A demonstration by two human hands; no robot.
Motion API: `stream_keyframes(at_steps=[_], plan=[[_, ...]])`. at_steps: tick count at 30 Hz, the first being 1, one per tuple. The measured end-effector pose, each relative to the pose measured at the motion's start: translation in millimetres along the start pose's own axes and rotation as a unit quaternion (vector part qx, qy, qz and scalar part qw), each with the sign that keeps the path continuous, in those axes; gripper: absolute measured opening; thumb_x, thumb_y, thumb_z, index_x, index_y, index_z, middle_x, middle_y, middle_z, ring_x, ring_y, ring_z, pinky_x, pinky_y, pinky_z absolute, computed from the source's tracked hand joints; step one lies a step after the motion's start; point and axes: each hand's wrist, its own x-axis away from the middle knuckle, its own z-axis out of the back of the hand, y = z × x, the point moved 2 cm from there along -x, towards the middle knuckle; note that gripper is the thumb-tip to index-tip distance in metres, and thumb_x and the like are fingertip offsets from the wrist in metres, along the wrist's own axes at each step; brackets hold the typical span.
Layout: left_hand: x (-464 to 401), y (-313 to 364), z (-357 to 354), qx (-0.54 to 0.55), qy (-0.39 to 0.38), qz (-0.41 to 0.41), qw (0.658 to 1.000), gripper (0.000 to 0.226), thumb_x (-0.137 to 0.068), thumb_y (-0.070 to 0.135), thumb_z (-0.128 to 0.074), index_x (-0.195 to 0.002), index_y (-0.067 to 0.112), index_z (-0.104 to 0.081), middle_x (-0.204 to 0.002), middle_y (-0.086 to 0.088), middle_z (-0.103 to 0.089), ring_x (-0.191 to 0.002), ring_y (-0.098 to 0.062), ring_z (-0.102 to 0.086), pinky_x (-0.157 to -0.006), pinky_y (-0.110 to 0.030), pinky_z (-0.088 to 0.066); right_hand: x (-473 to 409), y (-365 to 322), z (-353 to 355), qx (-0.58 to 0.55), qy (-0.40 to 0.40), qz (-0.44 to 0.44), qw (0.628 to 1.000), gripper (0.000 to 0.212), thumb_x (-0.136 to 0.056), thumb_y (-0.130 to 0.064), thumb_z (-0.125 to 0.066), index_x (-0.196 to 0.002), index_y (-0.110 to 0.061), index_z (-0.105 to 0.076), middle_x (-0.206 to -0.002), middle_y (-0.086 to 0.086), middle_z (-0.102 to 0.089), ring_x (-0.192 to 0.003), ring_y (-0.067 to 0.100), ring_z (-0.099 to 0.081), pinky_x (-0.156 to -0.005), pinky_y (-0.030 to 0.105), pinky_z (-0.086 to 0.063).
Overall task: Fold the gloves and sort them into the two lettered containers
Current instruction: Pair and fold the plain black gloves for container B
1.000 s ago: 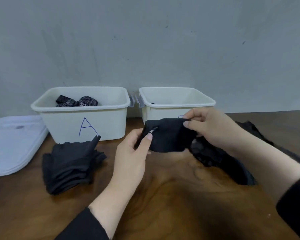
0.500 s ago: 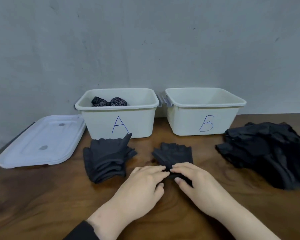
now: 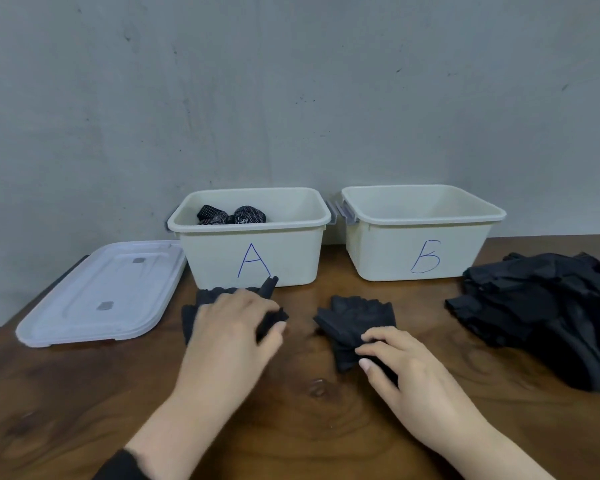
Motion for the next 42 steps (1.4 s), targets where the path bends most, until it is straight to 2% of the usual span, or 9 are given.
stream_keyframes(at_steps=[6,11,17,22,25,28,34,38,42], plan=[[4,-33,-5,-0.027,-0.153,0.046,0.987,0.032,-0.095,0.053,-0.054,-0.122,0.039,-0.065,-0.114,0.022,-0.054,-0.107,-0.007,-0.047,-0.091,-0.029,-0.034,-2,-8,-1,0.008,-0.025,-0.004,1.0,0.036,-0.103,-0.045,-0.046,-0.135,-0.038,-0.061,-0.131,-0.033,-0.049,-0.114,-0.016,-0.036,-0.095,-0.002,-0.022],[2,-33,-7,0.014,-0.1,0.05,0.994,0.013,-0.097,0.04,-0.057,-0.1,0.037,-0.069,-0.098,0.02,-0.057,-0.096,-0.01,-0.053,-0.089,-0.037,-0.043,-2,-7,-1,-0.006,-0.021,0.0,1.0,0.035,-0.102,-0.047,-0.047,-0.134,-0.041,-0.061,-0.128,-0.036,-0.046,-0.116,-0.018,-0.037,-0.1,0.0,-0.025],[-10,-19,9,0.113,0.091,0.087,0.986,0.015,-0.096,0.032,-0.056,-0.1,0.027,-0.07,-0.094,0.017,-0.063,-0.091,-0.01,-0.059,-0.085,-0.042,-0.05,-2,-11,9,-0.073,0.086,-0.015,0.994,0.045,-0.095,-0.057,-0.04,-0.127,-0.038,-0.065,-0.128,-0.032,-0.054,-0.128,-0.01,-0.044,-0.11,0.012,-0.032],[-35,31,31,0.201,0.163,0.084,0.962,0.015,-0.096,0.031,-0.057,-0.099,0.026,-0.071,-0.09,0.017,-0.063,-0.087,0.0,-0.056,-0.075,-0.009,-0.041,-18,-37,28,-0.296,0.123,-0.087,0.943,0.033,-0.093,-0.047,-0.053,-0.124,-0.043,-0.064,-0.12,-0.033,-0.064,-0.117,-0.012,-0.057,-0.096,0.006,-0.044],[-47,68,22,0.367,0.088,0.142,0.915,0.016,-0.098,0.028,-0.057,-0.096,0.027,-0.072,-0.085,0.012,-0.072,-0.082,0.001,-0.064,-0.071,-0.014,-0.049,-28,-52,31,-0.446,0.105,-0.108,0.882,0.048,-0.087,-0.056,-0.053,-0.132,-0.041,-0.059,-0.124,-0.028,-0.066,-0.12,-0.005,-0.06,-0.102,0.028,-0.051],[-46,98,2,0.528,-0.067,0.151,0.833,0.025,-0.103,0.021,-0.048,-0.103,0.028,-0.072,-0.1,0.014,-0.075,-0.099,-0.002,-0.068,-0.088,-0.025,-0.054,-33,-56,32,-0.515,0.096,-0.13,0.842,0.03,-0.096,-0.041,-0.057,-0.125,-0.038,-0.063,-0.119,-0.014,-0.072,-0.115,0.006,-0.066,-0.092,0.036,-0.058],[-27,70,-9,0.465,0.031,0.126,0.876,0.028,-0.102,0.024,-0.045,-0.091,0.025,-0.07,-0.085,0.011,-0.074,-0.086,-0.004,-0.069,-0.08,-0.027,-0.055,-46,-21,70,-0.332,0.128,-0.217,0.909,0.013,-0.102,-0.015,-0.057,-0.107,-0.019,-0.068,-0.105,0.001,-0.074,-0.071,0.015,-0.075,-0.065,0.024,-0.058],[-9,40,-26,0.356,0.044,0.165,0.919,0.029,-0.099,0.037,-0.045,-0.08,0.032,-0.067,-0.082,0.019,-0.069,-0.085,0.001,-0.064,-0.072,-0.016,-0.045,-68,-11,109,-0.241,0.06,-0.159,0.956,0.023,-0.099,-0.015,-0.061,-0.109,-0.034,-0.067,-0.11,-0.016,-0.073,-0.081,0.012,-0.075,-0.08,0.041,-0.062],[-7,41,-28,0.327,0.038,0.146,0.933,0.027,-0.099,0.036,-0.047,-0.081,0.034,-0.067,-0.082,0.025,-0.066,-0.088,0.005,-0.061,-0.069,-0.004,-0.04,-84,-14,123,-0.132,0.113,-0.091,0.981,0.022,-0.1,-0.018,-0.058,-0.106,-0.038,-0.065,-0.093,-0.023,-0.071,-0.088,-0.003,-0.065,-0.079,0.025,-0.053]])
